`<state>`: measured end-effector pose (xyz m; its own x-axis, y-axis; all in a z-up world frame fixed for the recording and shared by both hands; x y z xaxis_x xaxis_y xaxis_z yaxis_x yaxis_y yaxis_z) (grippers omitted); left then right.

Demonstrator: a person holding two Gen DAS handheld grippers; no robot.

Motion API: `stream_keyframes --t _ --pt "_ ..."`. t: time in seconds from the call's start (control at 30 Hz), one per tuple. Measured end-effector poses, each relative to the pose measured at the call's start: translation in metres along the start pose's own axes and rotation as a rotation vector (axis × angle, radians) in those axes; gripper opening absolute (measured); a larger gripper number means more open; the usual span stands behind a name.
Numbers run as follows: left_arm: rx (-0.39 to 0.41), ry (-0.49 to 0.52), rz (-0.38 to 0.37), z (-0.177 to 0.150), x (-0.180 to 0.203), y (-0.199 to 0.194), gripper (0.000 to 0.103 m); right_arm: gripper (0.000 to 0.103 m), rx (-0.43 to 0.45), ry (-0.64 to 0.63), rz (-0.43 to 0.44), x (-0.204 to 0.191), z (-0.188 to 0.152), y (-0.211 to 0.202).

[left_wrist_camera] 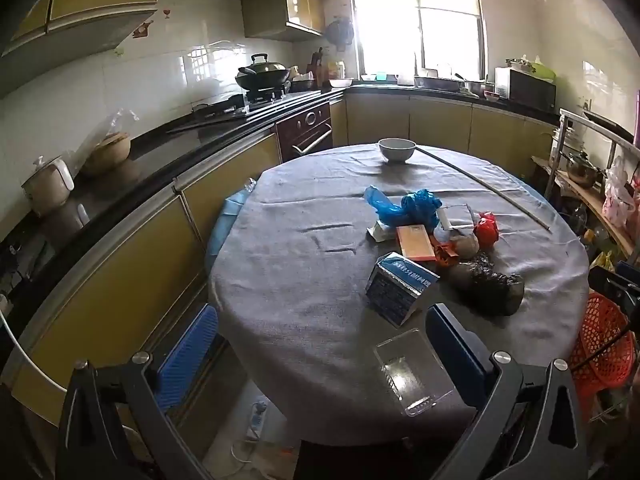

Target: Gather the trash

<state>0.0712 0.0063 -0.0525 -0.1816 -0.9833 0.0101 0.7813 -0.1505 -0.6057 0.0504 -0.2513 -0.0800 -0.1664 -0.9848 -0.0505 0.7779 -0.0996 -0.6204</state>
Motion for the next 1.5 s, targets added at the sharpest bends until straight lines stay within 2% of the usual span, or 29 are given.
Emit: stream_keyframes --t 1.03,1.23,1.5 --pt "-0.031 0.024 0.006 -0.003 0.01 0.006 0.103 0.103 -0.01 -0.002 0.016 -0.006 -0.004 0.001" --pt "-0.016 0.019 -0.004 -0.004 0.012 0.007 0.103 0.103 -0.025 0.002 0.019 -0.006 -0.005 0.001" --pt "-0.062 0.046 0.016 -0.007 0.012 0.008 0.103 0.103 -0.026 0.0 0.019 -0.007 -0.007 0.003"
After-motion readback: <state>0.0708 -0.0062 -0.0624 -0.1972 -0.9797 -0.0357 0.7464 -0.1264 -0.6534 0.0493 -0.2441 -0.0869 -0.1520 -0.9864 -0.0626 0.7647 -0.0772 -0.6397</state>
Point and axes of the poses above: each gripper's, at about its wrist camera, not at the fingertips, and y roughly the way its jaws point, x to its right, z to its top, the point moved 9 cm from there along y, roughly the way its jaws point, and after that the axes turned 9 degrees about -z, right-handed, at the moved point
